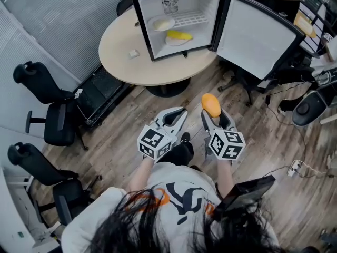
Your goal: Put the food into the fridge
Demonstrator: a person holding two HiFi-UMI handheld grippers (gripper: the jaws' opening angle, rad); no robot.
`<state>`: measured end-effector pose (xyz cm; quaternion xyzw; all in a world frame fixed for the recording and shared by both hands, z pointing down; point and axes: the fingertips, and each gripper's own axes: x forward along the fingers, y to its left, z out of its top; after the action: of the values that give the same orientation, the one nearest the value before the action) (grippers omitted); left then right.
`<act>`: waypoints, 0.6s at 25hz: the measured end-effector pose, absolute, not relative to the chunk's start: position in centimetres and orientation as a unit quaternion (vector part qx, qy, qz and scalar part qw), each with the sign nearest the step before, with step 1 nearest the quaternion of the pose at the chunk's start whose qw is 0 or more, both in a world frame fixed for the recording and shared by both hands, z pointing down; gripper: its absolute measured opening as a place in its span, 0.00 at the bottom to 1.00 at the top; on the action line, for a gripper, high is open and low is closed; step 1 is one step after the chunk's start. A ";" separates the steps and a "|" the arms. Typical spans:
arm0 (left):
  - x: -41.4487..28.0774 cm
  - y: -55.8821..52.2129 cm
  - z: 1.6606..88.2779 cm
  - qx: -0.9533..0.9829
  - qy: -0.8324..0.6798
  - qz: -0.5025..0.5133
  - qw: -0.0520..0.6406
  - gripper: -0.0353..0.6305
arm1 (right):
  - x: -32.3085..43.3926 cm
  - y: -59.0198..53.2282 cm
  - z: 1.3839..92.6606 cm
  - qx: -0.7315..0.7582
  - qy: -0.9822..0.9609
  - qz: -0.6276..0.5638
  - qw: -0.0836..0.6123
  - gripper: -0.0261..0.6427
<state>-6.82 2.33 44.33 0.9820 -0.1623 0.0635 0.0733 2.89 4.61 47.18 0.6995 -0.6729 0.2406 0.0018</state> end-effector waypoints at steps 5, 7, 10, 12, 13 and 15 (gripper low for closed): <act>-5.4 -0.5 45.2 0.980 -0.166 0.067 0.082 0.07 | 4.0 1.7 48.1 0.691 -0.678 0.248 0.013 0.47; -4.2 -2.1 45.5 0.980 -0.166 0.066 0.085 0.07 | 5.2 0.3 48.2 0.692 -0.677 0.249 0.016 0.47; -2.3 -5.0 45.0 0.981 -0.164 0.064 0.080 0.07 | 7.1 -2.4 47.8 0.694 -0.676 0.248 0.013 0.47; -0.9 -6.9 44.4 0.982 -0.162 0.060 0.075 0.07 | 8.6 -4.1 47.4 0.697 -0.673 0.247 0.012 0.47; -0.3 -7.8 44.2 0.982 -0.162 0.058 0.074 0.07 | 9.2 -5.0 47.3 0.698 -0.672 0.247 0.013 0.47; 0.6 -9.8 44.1 0.982 -0.164 0.055 0.074 0.07 | 10.2 -6.9 47.1 0.698 -0.672 0.246 0.018 0.47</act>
<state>0.58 -9.79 44.14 0.9822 -0.1639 0.0552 0.0737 10.20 -6.92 47.11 0.6978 -0.6724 0.2461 0.0182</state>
